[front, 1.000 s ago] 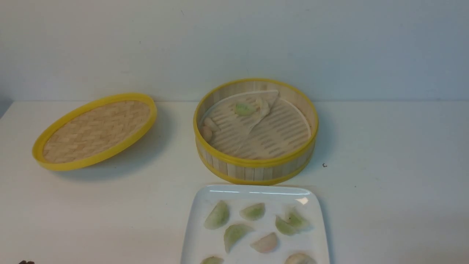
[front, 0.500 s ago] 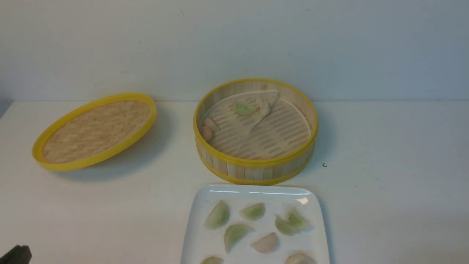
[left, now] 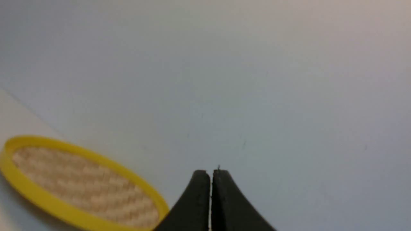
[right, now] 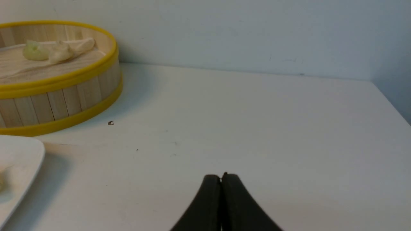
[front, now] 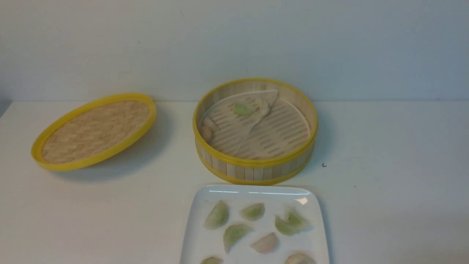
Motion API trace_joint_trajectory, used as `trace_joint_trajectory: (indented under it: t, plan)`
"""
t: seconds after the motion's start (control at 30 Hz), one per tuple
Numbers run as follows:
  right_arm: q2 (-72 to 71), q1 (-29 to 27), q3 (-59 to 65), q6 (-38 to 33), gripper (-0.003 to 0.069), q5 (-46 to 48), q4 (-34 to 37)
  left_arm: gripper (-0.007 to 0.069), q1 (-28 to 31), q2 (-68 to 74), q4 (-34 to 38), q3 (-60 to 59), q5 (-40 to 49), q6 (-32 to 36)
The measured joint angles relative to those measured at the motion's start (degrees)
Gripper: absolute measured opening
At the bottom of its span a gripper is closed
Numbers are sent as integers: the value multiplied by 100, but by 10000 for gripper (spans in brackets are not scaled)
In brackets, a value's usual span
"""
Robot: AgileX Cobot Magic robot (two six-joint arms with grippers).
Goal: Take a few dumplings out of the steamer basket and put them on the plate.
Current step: Use the left arm to grab a dumpling from the steamer
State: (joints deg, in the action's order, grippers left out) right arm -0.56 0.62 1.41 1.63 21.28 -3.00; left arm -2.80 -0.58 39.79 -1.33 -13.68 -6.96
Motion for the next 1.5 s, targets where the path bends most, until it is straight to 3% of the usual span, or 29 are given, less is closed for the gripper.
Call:
trace_joint_trajectory:
  t: [0.13, 0.27, 0.4, 0.53, 0.7, 0.83, 1.13, 1.5]
  plan:
    - [0, 0, 0, 0, -15, 0, 0, -6, 0, 83, -103, 812, 93, 216]
    - [0, 0, 0, 0, -15, 0, 0, -6, 0, 907, -734, 2229, 1075, 728]
    - [0, 0, 0, 0, -15, 0, 0, -6, 0, 2422, -1438, 3804, 3019, 1270]
    - [0, 0, 0, 0, -15, 0, 0, -6, 0, 4099, -1631, 5164, 5111, 1392]
    - [0, 0, 0, 0, -15, 0, 0, -6, -111, 6121, -1710, 6296, 6517, 1776]
    - [0, 0, 0, 0, -15, 0, 0, -6, -615, 7321, -1982, 7021, 6775, 2025]
    - [0, 0, 0, 0, -15, 0, 0, -6, -1898, 9672, -2827, 8970, 7313, 1916]
    - [0, 0, 0, 0, -15, 0, 0, 0, -2081, 11739, -3211, 11117, 7487, 1826]
